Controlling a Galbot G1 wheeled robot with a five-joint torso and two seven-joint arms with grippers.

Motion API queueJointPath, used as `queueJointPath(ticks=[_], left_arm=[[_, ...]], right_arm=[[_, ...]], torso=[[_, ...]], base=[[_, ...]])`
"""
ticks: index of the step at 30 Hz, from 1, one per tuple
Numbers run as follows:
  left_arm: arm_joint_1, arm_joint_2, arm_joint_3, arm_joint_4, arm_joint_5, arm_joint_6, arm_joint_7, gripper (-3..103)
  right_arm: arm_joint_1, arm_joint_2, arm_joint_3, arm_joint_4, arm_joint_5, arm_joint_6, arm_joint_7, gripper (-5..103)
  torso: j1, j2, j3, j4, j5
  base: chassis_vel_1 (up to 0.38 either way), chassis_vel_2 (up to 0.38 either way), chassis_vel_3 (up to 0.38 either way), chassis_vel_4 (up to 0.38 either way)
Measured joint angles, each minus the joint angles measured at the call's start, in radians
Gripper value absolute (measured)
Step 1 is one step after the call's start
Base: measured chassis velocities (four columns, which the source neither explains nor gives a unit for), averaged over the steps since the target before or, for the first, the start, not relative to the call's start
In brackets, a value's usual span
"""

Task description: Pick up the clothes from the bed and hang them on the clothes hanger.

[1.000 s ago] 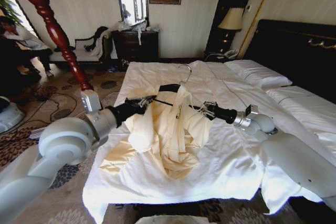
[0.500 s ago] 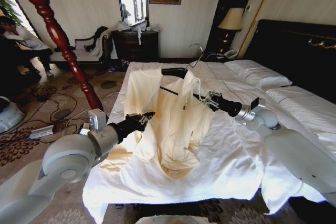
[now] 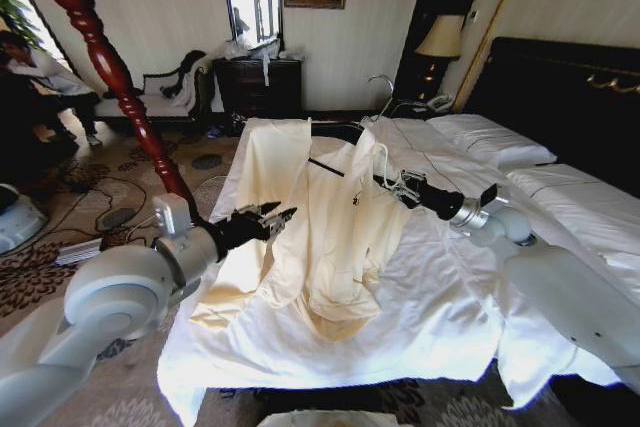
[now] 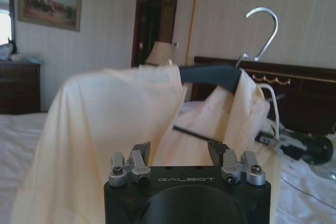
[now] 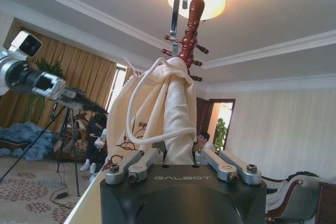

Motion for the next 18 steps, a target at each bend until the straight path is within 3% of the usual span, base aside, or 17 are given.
queueJointPath(ticks=[5, 7, 8, 9, 14, 18], left_arm=[[-0.024, 0.002, 0.036, 0.030, 0.074, -0.004, -0.003, 85], [-0.029, 0.002, 0.045, 0.044, 0.110, 0.000, -0.002, 85], [-0.036, 0.002, 0.053, 0.055, 0.134, 0.004, 0.000, 94], [-0.044, 0.002, 0.058, 0.063, 0.142, 0.006, 0.001, 98], [-0.066, -0.005, 0.074, 0.074, 0.149, 0.008, 0.008, 103], [-0.067, -0.019, 0.086, 0.079, 0.168, 0.009, 0.016, 98]], right_arm=[[-0.010, 0.006, -0.013, 0.025, -0.012, 0.001, 0.018, 19], [-0.009, 0.012, -0.019, 0.029, -0.018, 0.001, 0.021, 19], [-0.007, 0.019, -0.026, 0.032, -0.025, 0.001, 0.023, 19], [-0.007, 0.022, -0.030, 0.033, -0.028, 0.001, 0.023, 19], [-0.014, 0.026, -0.038, 0.042, -0.040, 0.000, 0.023, 19], [-0.019, 0.034, -0.045, 0.052, -0.048, 0.000, 0.030, 19]], torso=[[0.000, 0.000, 0.000, 0.0000, -0.0002], [0.000, 0.000, 0.000, 0.0000, -0.0002], [0.000, 0.000, 0.000, 0.0003, -0.0001], [0.000, 0.000, 0.000, 0.0004, -0.0002], [0.000, 0.000, 0.000, 0.0000, 0.0000], [0.000, 0.000, 0.000, 0.0000, 0.0000]], base=[[0.000, 0.000, 0.000, 0.000], [0.000, 0.000, 0.000, 0.000], [0.000, 0.000, 0.000, 0.000], [0.000, 0.000, 0.000, 0.000], [0.000, 0.000, 0.000, 0.000], [0.000, 0.000, 0.000, 0.000]])
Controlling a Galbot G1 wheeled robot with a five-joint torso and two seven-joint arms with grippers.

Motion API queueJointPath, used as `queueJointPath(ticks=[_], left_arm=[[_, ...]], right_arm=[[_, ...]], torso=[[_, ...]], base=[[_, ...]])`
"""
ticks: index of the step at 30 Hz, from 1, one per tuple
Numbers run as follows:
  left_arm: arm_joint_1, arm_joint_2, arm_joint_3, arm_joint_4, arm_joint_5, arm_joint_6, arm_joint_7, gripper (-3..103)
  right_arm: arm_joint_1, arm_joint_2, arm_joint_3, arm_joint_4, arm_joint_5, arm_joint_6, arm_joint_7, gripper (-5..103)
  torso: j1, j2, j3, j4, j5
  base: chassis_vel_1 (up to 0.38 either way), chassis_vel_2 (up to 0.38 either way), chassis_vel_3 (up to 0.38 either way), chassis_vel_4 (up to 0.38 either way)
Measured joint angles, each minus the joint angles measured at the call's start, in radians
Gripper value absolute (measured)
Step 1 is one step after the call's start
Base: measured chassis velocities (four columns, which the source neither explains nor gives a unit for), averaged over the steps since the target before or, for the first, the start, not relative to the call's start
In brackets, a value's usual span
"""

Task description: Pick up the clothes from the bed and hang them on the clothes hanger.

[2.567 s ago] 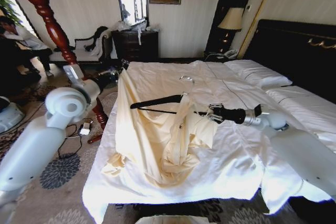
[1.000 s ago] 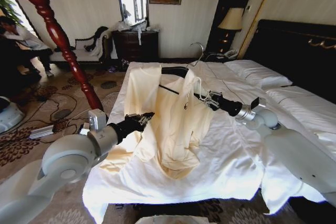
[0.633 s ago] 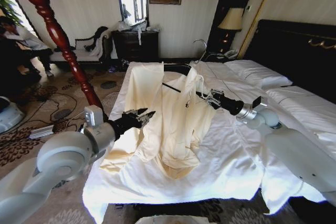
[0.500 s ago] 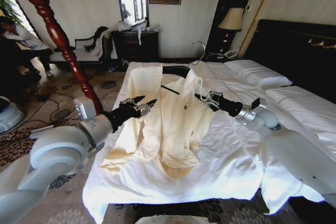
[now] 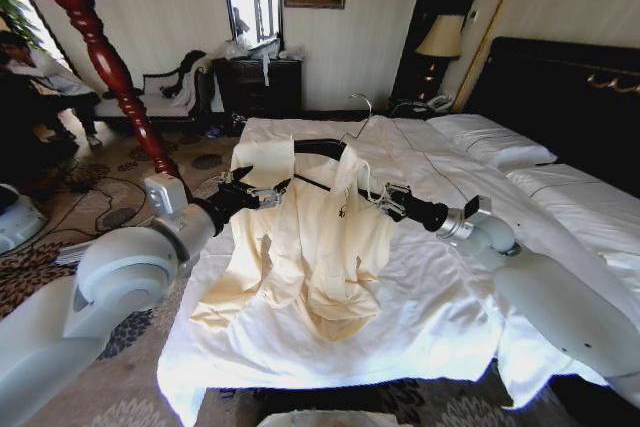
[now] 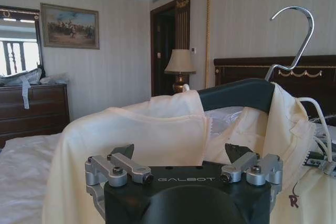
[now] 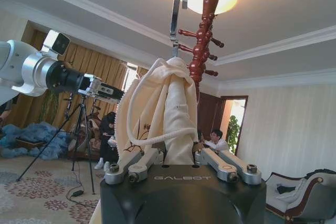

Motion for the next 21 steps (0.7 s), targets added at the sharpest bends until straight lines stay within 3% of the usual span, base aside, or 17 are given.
queueJointPath(ticks=[6, 9, 11, 15, 16, 21], left_arm=[[-0.002, -0.034, 0.024, 0.020, 0.057, 0.008, 0.009, 84], [-0.006, -0.052, 0.040, 0.033, 0.080, 0.009, 0.011, 67], [-0.011, -0.058, 0.048, 0.039, 0.088, 0.009, 0.011, 67], [-0.024, -0.078, 0.075, 0.062, 0.134, 0.005, 0.015, 44], [-0.024, -0.078, 0.075, 0.062, 0.134, 0.005, 0.015, 44], [-0.022, -0.086, 0.089, 0.074, 0.172, -0.012, 0.035, 23]], right_arm=[[-0.001, 0.011, -0.019, 0.024, -0.002, -0.001, 0.046, 19], [0.000, 0.018, -0.031, 0.030, -0.002, -0.001, 0.066, 19], [0.002, 0.020, -0.036, 0.030, -0.002, -0.001, 0.069, 19], [0.015, 0.030, -0.051, 0.022, -0.005, -0.001, 0.070, 19], [0.015, 0.030, -0.051, 0.022, -0.005, -0.001, 0.070, 19], [0.024, 0.039, -0.062, 0.004, -0.014, 0.003, 0.052, 19]], torso=[[0.000, 0.000, 0.000, 0.0000, 0.0000], [0.000, 0.000, 0.000, 0.0001, -0.0001], [0.000, 0.000, 0.000, 0.0001, -0.0001], [0.000, 0.000, 0.000, 0.0000, 0.0000], [0.000, 0.000, 0.000, 0.0000, 0.0000], [0.000, 0.000, 0.000, 0.0000, 0.0000]], base=[[0.000, 0.000, 0.000, 0.000], [0.000, 0.000, 0.000, 0.000], [0.000, 0.000, 0.000, 0.000], [0.000, 0.000, 0.000, 0.000], [0.000, 0.000, 0.000, 0.000], [0.000, 0.000, 0.000, 0.000]])
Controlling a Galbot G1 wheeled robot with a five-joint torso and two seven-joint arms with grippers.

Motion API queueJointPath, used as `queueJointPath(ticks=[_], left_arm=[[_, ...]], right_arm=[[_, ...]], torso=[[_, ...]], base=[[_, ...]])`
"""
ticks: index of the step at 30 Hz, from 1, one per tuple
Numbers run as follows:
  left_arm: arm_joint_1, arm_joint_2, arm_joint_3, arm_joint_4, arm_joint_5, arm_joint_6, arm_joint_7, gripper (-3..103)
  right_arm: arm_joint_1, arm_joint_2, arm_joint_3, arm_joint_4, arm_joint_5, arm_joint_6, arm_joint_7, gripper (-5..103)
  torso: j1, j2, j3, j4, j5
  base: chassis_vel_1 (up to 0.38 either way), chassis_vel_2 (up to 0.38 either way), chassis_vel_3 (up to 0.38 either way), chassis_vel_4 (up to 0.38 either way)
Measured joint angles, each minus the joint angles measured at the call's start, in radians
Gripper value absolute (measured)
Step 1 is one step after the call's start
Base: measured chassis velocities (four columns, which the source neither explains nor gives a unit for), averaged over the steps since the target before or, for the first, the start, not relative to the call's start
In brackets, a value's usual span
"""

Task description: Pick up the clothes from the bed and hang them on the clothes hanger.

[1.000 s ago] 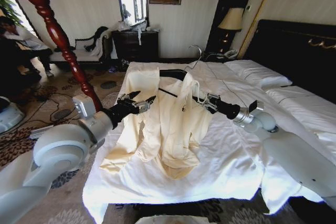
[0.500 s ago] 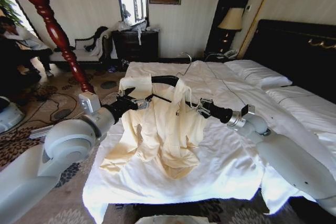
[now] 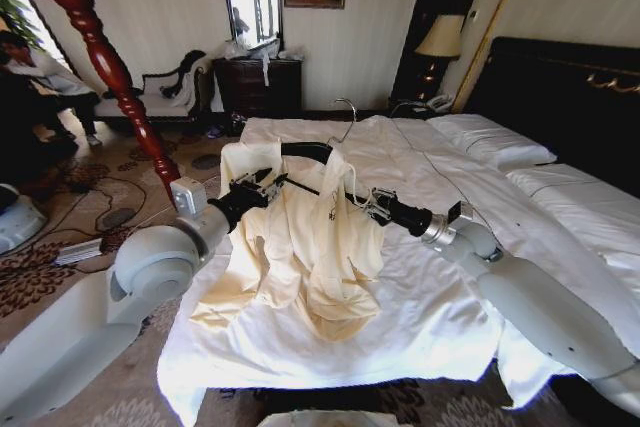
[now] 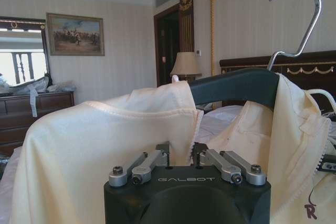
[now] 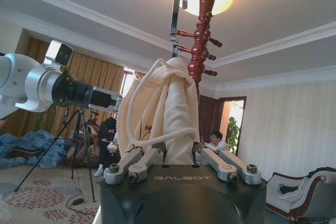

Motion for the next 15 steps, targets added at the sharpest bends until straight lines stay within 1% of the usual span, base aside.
queueJointPath(ticks=[1, 3, 4, 5, 6, 7, 8, 10, 11, 12, 15], left_arm=[[0.000, 0.000, 0.000, 0.000, 0.000, 0.000, 0.000, 23], [0.000, 0.000, 0.001, 0.000, 0.000, -0.004, 0.004, 12], [0.001, 0.000, 0.001, -0.001, 0.000, -0.005, 0.005, 12], [0.001, 0.000, -0.001, -0.003, -0.002, -0.011, 0.009, 7], [0.001, 0.000, -0.001, -0.003, -0.002, -0.011, 0.009, 7], [0.001, 0.000, -0.003, -0.006, -0.007, -0.017, 0.013, 3], [0.000, -0.001, -0.006, -0.008, -0.013, -0.021, 0.016, 1], [-0.006, -0.002, -0.012, -0.016, -0.033, -0.028, 0.022, 0], [-0.020, -0.002, -0.018, -0.024, -0.063, -0.033, 0.024, 0], [-0.020, -0.002, -0.018, -0.024, -0.063, -0.033, 0.024, 0], [-0.054, 0.002, -0.023, -0.037, -0.105, -0.037, 0.030, 0]], right_arm=[[0.000, 0.000, 0.000, 0.000, 0.000, 0.000, 0.000, 19], [0.004, 0.003, -0.003, -0.008, -0.005, 0.003, -0.005, 19], [0.006, 0.004, -0.003, -0.010, -0.006, 0.004, -0.006, 19], [0.011, 0.007, -0.006, -0.020, -0.012, 0.006, -0.010, 19], [0.011, 0.007, -0.006, -0.020, -0.012, 0.006, -0.010, 19], [0.014, 0.010, -0.007, -0.026, -0.015, 0.007, -0.010, 19], [0.016, 0.011, -0.007, -0.030, -0.018, 0.008, -0.011, 19], [0.020, 0.014, -0.008, -0.041, -0.025, 0.009, -0.011, 19], [0.023, 0.016, -0.010, -0.052, -0.034, 0.012, -0.011, 19], [0.023, 0.016, -0.010, -0.052, -0.034, 0.012, -0.011, 19], [0.021, 0.020, -0.010, -0.067, -0.046, 0.015, -0.012, 19]], torso=[[0.000, 0.000, 0.000, 0.0000, 0.0000], [0.000, 0.000, 0.000, 0.0000, 0.0000], [0.000, 0.000, 0.000, 0.0000, 0.0000], [0.000, 0.000, 0.000, 0.0001, -0.0001], [0.000, 0.000, 0.000, 0.0001, -0.0001], [0.000, 0.000, 0.000, 0.0001, -0.0001], [0.000, 0.000, 0.000, 0.0001, -0.0001], [0.000, 0.000, 0.000, 0.0001, -0.0001], [0.000, 0.000, 0.000, 0.0001, -0.0001], [0.000, 0.000, 0.000, 0.0001, -0.0001], [0.000, 0.000, 0.000, 0.0000, 0.0000]], base=[[0.000, 0.000, 0.000, 0.000], [0.000, 0.000, 0.000, 0.000], [0.000, 0.000, 0.000, 0.000], [0.000, 0.000, 0.000, 0.000], [0.000, 0.000, 0.000, 0.000], [0.000, 0.000, 0.000, 0.000], [0.000, 0.000, 0.000, 0.000], [0.000, 0.000, 0.000, 0.000], [0.000, 0.000, 0.000, 0.000], [0.000, 0.000, 0.000, 0.000], [0.000, 0.000, 0.000, 0.000]])
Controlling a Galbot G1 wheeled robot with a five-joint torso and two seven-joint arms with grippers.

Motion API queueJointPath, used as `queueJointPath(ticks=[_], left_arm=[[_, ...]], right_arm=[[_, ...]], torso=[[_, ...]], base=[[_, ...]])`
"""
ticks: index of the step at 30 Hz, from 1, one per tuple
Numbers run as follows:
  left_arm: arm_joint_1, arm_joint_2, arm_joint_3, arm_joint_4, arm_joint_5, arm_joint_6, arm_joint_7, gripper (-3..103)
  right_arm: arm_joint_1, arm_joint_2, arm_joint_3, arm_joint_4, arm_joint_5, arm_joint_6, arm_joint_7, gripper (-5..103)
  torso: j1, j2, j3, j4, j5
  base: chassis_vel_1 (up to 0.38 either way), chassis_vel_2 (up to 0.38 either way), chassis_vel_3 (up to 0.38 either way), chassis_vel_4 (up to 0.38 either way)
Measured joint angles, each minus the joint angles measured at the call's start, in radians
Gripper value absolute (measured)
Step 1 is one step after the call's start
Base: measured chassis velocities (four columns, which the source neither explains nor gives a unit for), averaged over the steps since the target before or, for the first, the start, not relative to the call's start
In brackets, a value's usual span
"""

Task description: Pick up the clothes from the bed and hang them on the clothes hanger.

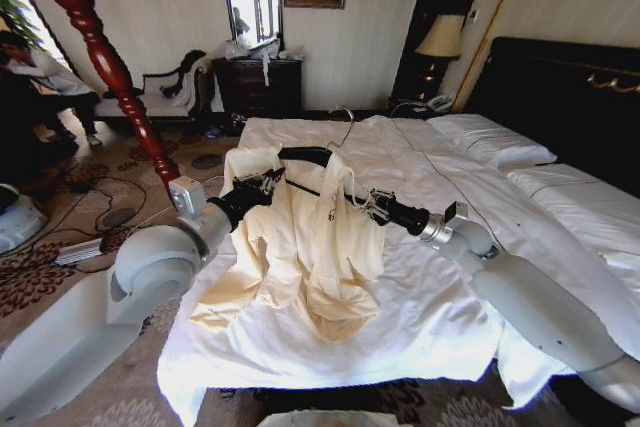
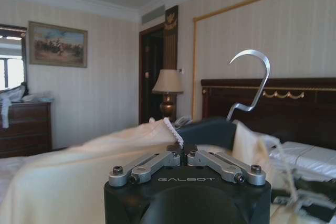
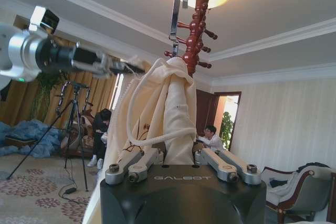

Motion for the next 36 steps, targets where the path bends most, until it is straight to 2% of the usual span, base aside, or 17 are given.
queueJointPath(ticks=[6, 10, 12, 17, 22, 32, 34, 36], left_arm=[[-0.109, 0.006, 0.034, -0.033, -0.091, 0.011, 0.011, 0], [-0.120, 0.013, 0.060, -0.073, -0.113, 0.025, 0.024, 0], [-0.091, 0.031, 0.083, -0.109, -0.109, 0.038, 0.049, 0], [-0.062, 0.061, 0.143, -0.118, -0.080, 0.046, 0.065, 0], [-0.032, 0.074, 0.178, -0.118, -0.046, 0.055, 0.074, 0], [-0.007, 0.124, 0.153, -0.117, -0.063, 0.069, 0.043, -1], [-0.005, 0.141, 0.140, -0.117, -0.071, 0.070, 0.035, 10], [0.008, 0.180, 0.089, -0.116, -0.088, 0.069, 0.019, 20]], right_arm=[[-0.036, 0.001, 0.010, -0.008, -0.045, 0.007, -0.010, 19], [-0.046, 0.001, 0.016, -0.003, -0.049, 0.008, -0.001, 19], [-0.045, -0.001, 0.018, 0.003, -0.050, 0.006, 0.011, 19], [-0.034, -0.009, 0.024, 0.011, -0.031, 0.004, 0.021, 19], [-0.022, -0.014, 0.028, 0.027, 0.007, 0.004, 0.020, 19], [-0.022, -0.052, 0.043, 0.062, 0.081, 0.017, -0.047, 19], [-0.024, -0.064, 0.045, 0.074, 0.098, 0.021, -0.064, 19], [-0.023, -0.083, 0.047, 0.092, 0.126, 0.024, -0.073, 19]], torso=[[0.000, 0.000, 0.000, -0.0002, 0.0002], [0.000, 0.000, 0.000, -0.0005, 0.0002], [0.000, 0.000, 0.000, 0.0006, -0.0001], [0.000, 0.000, 0.000, -0.0002, -0.0001], [0.000, 0.000, 0.000, 0.0002, -0.0002], [0.000, 0.000, 0.000, 0.0002, -0.0001], [0.000, 0.000, 0.000, -0.0001, -0.0001], [0.000, 0.000, 0.000, -0.0002, -0.0001]], base=[[0.000, 0.000, 0.000, 0.000], [0.000, 0.000, 0.000, 0.000], [0.000, 0.000, 0.000, 0.000], [0.000, 0.000, 0.000, 0.000], [0.000, 0.000, 0.000, 0.000], [0.000, 0.000, 0.000, 0.000], [0.000, 0.000, 0.000, 0.000], [0.000, 0.000, 0.000, 0.000]])
